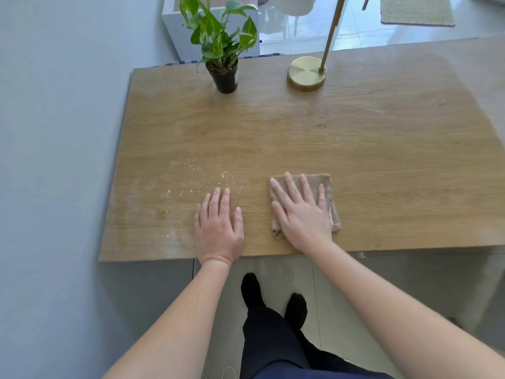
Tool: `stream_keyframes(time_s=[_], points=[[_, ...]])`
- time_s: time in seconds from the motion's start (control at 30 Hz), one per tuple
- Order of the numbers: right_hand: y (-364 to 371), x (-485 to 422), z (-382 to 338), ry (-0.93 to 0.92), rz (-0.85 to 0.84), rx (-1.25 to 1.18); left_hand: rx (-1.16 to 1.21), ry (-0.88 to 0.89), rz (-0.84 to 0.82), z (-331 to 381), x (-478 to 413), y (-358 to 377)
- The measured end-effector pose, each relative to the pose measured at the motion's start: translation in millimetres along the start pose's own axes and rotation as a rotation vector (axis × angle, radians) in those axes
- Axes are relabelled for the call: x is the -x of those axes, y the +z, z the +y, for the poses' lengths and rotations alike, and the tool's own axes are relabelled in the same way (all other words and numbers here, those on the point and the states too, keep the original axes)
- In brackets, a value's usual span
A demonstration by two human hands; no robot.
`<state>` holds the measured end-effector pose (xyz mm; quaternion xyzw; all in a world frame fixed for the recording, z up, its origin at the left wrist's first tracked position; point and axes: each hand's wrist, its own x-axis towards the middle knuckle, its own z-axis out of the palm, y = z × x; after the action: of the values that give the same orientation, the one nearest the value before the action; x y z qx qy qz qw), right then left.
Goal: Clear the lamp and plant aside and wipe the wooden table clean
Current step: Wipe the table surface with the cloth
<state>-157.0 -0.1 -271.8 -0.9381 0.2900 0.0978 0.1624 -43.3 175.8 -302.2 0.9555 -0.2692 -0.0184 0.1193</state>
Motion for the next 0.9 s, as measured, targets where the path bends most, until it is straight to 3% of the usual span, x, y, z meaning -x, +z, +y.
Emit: stream_keyframes(time_s=[0.1,0.17,0.3,0.43,0.57,0.7,0.8,0.9], points=[[1,38,29,-0.179,-0.034,0.046,-0.006,0.004,-0.005,0,-1,-1],[-8,45,64,-0.195,-0.053,0.056,-0.009,0.002,-0.002,-1,-1,-1],[-34,-6,97,0.039,0.030,0.011,-0.006,0.006,-0.009,-1,-2,1],[-31,-63,42,0.303,0.074,-0.063,0.004,0.008,-0.019,-2,-1,0],[-11,-37,-11,-0.023,0.015,-0.001,0.018,-0.003,-0.030,1,-3,-3],[-9,5,25,-0.190,-0.037,0.043,0.051,0.009,-0.064,-2,-4,-7],[-25,-13,50,-0.127,-0.020,0.030,0.137,0.043,-0.095,-9,-8,-17],[-34,-61,26,0.071,0.030,-0.062,0.196,0.084,-0.085,-38,-16,-31]])
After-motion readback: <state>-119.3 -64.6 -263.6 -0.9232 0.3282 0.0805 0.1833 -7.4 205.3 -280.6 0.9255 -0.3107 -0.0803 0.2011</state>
